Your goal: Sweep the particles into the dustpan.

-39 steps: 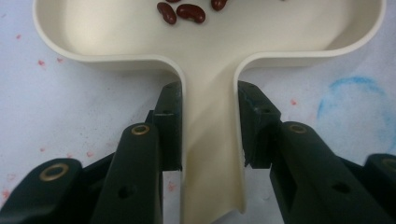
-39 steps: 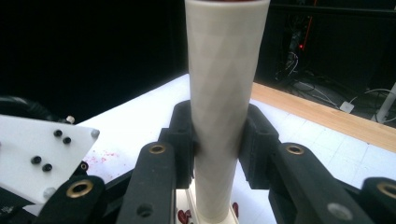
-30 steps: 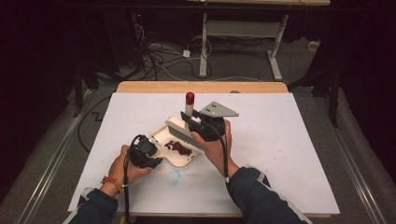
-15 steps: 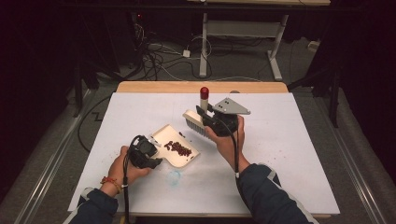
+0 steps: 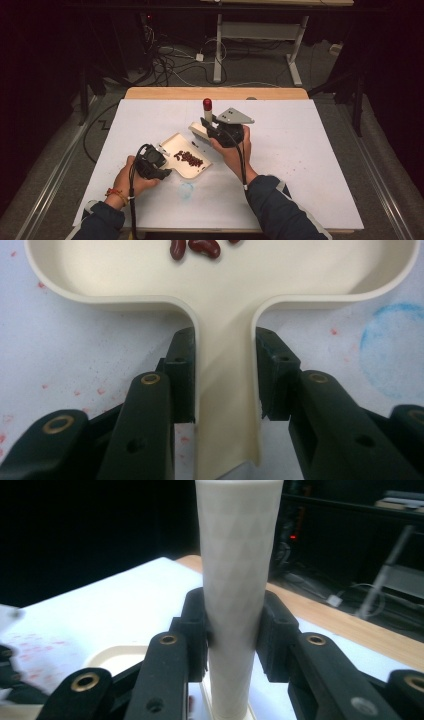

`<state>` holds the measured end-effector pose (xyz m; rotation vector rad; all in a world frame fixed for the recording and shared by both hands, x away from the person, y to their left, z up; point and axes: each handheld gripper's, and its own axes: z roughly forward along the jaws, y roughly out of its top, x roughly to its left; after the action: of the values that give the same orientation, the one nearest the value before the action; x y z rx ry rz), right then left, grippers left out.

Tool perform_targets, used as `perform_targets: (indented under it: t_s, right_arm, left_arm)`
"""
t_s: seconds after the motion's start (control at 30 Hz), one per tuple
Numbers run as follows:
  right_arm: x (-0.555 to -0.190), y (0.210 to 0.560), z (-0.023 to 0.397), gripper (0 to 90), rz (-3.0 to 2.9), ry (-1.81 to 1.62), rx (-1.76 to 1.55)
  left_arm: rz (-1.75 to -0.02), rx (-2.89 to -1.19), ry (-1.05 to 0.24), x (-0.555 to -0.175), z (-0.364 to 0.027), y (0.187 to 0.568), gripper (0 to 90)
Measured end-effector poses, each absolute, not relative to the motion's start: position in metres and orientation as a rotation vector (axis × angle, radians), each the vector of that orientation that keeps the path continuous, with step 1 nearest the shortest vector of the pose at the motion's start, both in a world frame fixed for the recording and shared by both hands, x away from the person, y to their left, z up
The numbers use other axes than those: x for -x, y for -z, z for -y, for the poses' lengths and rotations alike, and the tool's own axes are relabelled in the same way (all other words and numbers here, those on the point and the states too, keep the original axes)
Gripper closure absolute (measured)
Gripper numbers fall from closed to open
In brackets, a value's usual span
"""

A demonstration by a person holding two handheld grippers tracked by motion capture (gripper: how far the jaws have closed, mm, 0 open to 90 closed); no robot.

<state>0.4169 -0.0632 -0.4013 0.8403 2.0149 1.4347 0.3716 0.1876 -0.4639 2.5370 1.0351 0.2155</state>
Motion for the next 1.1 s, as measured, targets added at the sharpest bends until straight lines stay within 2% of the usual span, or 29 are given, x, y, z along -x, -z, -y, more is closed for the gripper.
perform_targets:
  t_s: [0.4, 0.73, 1.1]
  right_arm:
    - [-0.391, 0.395, 0.047, 70.0, -2.092, -1.528, -0.777]
    - [-0.391, 0.379, 0.061, 70.0, -2.037, -1.526, -0.768]
    - [-0.393, 0.394, 0.066, 70.0, -2.074, -1.442, -0.754]
  left_arm:
    - [-1.042, -2.535, -0.212, -0.372, -0.188, 0.464, 63.7]
    - [-1.042, -2.532, -0.218, -0.371, -0.188, 0.465, 63.7]
    - [-1.041, -2.53, -0.227, -0.37, -0.188, 0.465, 63.7]
